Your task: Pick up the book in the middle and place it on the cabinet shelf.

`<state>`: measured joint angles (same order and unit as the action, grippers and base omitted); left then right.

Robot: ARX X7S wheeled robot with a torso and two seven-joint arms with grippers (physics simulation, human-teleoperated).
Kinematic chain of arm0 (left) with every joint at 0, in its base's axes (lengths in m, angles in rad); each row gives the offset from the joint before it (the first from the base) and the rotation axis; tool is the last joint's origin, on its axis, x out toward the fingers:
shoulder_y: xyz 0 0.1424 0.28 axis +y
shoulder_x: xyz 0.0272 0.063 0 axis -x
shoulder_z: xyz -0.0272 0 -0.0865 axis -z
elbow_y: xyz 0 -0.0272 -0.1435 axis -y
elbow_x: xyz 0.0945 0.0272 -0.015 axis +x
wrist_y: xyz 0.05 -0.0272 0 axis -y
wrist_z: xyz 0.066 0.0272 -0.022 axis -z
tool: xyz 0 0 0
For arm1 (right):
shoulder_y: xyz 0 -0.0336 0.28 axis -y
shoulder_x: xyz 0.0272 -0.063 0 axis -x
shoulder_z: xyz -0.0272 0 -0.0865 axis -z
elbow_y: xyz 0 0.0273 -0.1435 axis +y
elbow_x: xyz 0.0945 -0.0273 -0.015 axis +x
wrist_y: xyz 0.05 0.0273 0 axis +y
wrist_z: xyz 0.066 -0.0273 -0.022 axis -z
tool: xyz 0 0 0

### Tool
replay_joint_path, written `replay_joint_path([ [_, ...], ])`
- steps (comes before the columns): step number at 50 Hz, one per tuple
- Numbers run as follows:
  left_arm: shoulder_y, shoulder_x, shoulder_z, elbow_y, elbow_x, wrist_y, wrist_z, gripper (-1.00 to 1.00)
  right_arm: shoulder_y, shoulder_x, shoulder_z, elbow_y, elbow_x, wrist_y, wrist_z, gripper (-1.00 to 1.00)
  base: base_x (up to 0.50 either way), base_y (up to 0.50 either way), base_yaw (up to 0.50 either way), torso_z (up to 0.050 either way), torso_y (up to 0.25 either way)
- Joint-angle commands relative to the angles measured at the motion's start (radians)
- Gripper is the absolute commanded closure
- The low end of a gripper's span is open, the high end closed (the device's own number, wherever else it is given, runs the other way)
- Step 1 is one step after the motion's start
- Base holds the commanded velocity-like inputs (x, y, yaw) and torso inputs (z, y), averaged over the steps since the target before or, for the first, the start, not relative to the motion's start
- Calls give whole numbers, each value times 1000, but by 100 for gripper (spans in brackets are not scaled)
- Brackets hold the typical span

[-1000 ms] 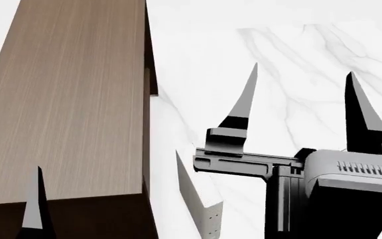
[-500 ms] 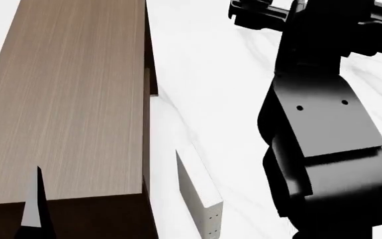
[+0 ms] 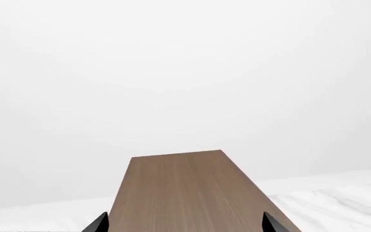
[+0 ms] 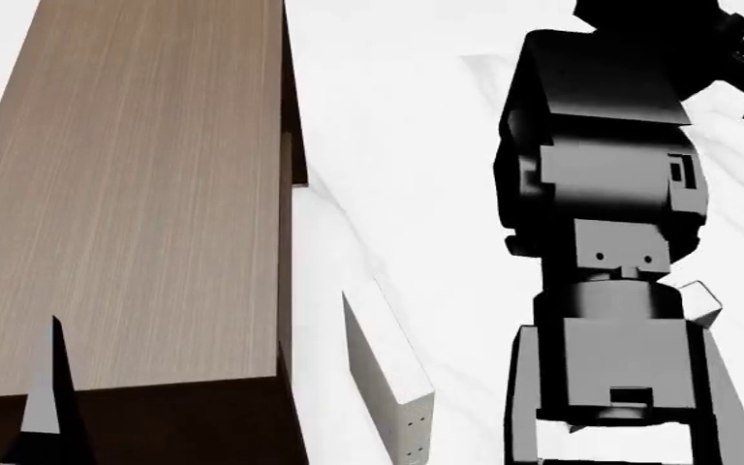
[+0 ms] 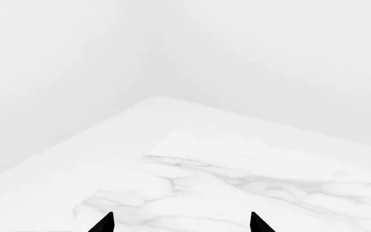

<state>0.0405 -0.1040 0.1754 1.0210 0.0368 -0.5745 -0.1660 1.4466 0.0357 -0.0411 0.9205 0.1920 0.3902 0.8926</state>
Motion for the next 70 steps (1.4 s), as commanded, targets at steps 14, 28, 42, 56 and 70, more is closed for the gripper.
replay_joint_path([
  [14, -2, -21, -11, 6, -44, -3, -35, -100, 119, -6, 233, 387, 81, -38, 302, -100, 0, 0, 0, 0, 0],
  [28, -3, -36, -8, 0, -61, 8, -50, -100, 75, -4, 395, 387, 89, -4, 337, -100, 0, 0, 0, 0, 0],
  [42, -5, -49, -3, 0, -73, 8, -68, -100, 78, -7, 450, 387, 19, 40, 322, -100, 0, 0, 0, 0, 0],
  [56, -12, -60, 1, 4, -86, 3, -84, -100, 67, -4, 573, 387, 13, 75, 309, -100, 0, 0, 0, 0, 0],
  [70, -11, -72, 8, -5, -92, 9, -102, -100, 25, -3, 616, 387, -36, 58, 218, -100, 0, 0, 0, 0, 0],
])
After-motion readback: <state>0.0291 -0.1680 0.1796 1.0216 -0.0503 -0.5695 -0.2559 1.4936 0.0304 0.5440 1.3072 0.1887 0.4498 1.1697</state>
